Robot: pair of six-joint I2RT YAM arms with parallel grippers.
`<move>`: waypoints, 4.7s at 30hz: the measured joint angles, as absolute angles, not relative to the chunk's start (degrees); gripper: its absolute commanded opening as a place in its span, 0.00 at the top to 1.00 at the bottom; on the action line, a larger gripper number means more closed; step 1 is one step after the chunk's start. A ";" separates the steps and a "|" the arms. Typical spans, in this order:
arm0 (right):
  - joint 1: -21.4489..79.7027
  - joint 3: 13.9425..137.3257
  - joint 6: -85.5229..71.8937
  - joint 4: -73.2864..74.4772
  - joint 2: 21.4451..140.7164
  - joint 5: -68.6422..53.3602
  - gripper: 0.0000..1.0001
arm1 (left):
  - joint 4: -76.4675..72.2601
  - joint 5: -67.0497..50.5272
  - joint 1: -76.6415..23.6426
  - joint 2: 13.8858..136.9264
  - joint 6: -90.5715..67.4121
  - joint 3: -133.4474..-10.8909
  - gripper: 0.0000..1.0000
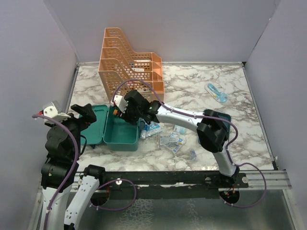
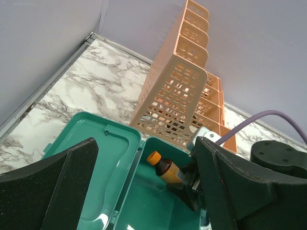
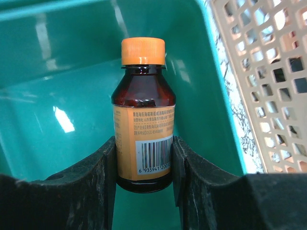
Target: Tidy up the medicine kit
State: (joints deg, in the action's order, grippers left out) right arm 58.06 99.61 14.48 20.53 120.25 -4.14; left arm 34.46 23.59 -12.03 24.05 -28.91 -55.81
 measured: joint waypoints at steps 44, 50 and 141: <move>59.61 108.73 28.14 28.69 131.04 15.81 0.52 | 35.42 23.66 -12.03 25.08 -27.24 -55.81 0.13; 59.68 109.60 26.70 28.21 131.48 12.99 0.38 | 35.44 23.66 -12.03 25.08 -27.24 -55.70 0.13; 34.61 55.83 -42.52 30.04 82.15 27.22 0.45 | 27.33 -3.49 -12.14 30.68 -22.96 -49.91 0.01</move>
State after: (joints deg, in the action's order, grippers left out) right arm 34.61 55.83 -42.52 30.04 82.15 27.22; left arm 27.33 -3.49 -12.14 30.68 -22.96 -49.91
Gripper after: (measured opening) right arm 0.568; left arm 0.991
